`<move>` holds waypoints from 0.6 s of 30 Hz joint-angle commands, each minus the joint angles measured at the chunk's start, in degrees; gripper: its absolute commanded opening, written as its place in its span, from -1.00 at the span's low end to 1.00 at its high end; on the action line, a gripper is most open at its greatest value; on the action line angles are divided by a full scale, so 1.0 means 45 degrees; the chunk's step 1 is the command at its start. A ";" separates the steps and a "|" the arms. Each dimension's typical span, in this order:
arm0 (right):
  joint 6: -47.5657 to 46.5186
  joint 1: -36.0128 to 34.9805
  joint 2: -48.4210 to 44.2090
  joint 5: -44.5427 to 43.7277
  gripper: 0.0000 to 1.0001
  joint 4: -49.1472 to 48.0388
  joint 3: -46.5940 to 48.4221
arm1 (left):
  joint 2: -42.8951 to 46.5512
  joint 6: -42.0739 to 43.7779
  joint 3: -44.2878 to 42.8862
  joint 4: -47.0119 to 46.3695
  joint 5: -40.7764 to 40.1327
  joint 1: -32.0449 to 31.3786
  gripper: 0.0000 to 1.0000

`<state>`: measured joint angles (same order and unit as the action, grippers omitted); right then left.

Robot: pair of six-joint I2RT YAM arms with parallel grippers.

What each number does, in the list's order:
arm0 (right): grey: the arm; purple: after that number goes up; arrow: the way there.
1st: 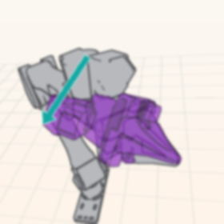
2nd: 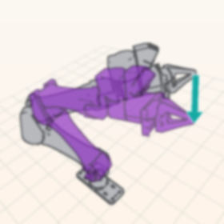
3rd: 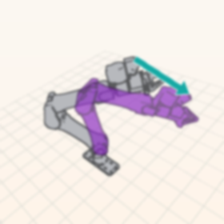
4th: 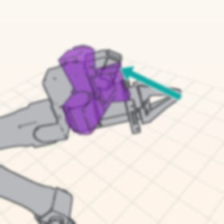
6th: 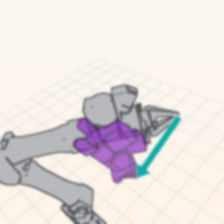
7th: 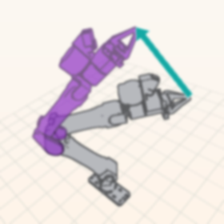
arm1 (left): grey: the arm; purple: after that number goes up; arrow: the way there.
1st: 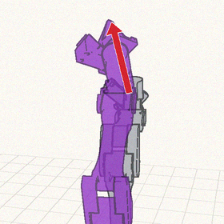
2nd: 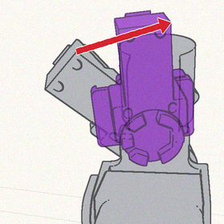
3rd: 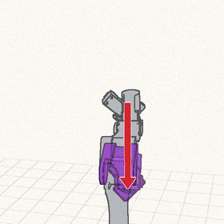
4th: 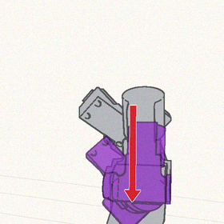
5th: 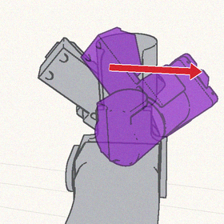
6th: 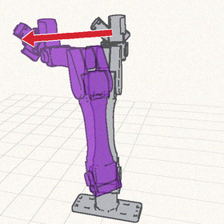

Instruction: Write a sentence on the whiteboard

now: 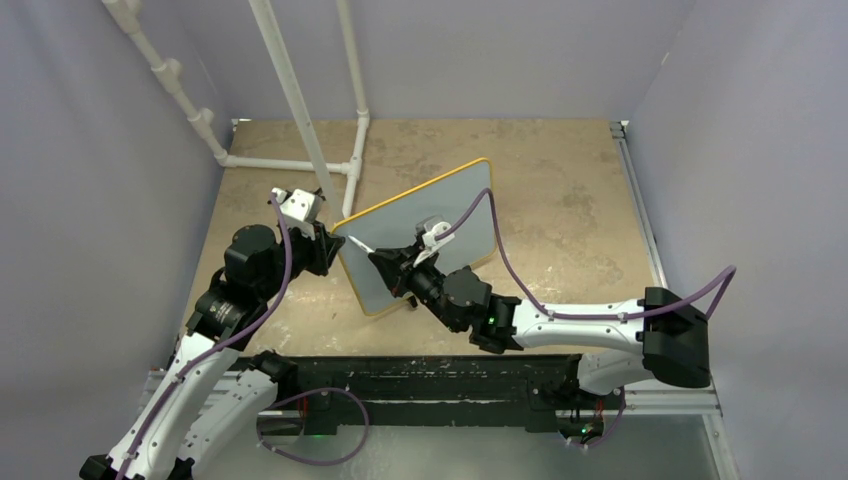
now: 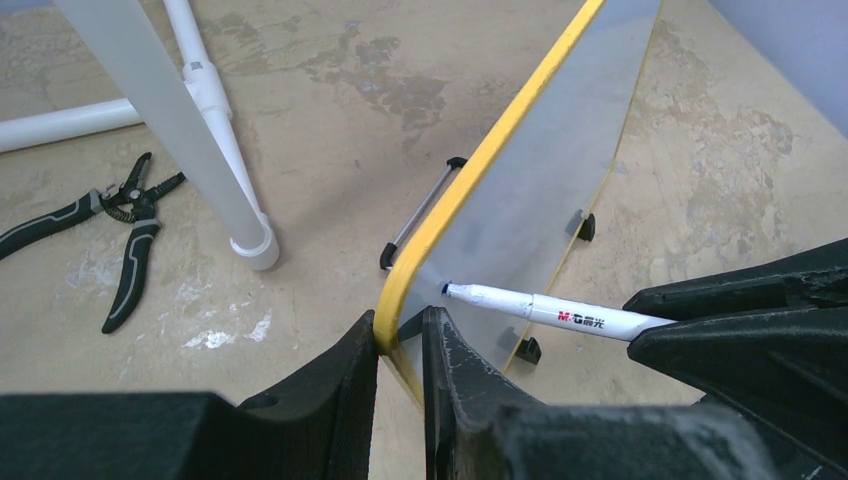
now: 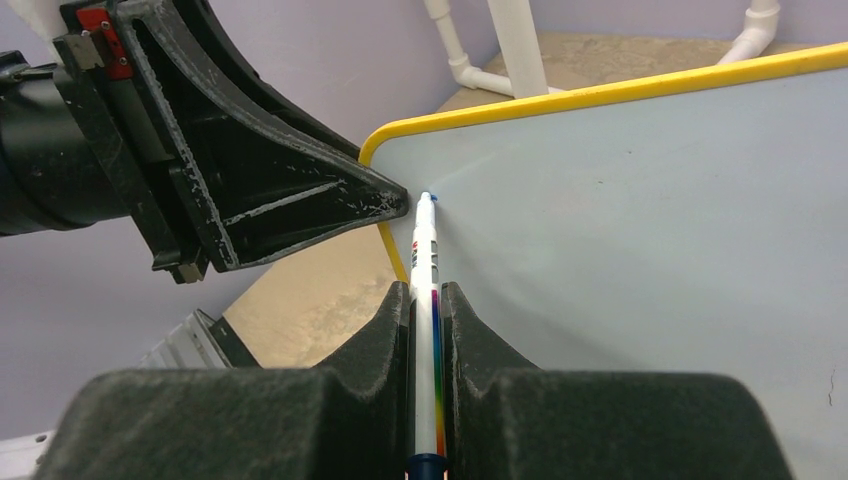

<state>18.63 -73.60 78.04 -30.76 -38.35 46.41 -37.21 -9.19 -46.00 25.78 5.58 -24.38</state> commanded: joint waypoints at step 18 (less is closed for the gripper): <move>0.0660 0.0018 -0.0683 -0.1977 -1.00 0.0487 0.0074 | 0.0008 0.0342 0.0168 -0.0146 0.0229 0.0047 -1.00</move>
<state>21.65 -73.95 76.44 -36.75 -36.29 46.41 -37.21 -9.17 -46.00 25.76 5.58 -24.27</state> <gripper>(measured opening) 0.118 0.190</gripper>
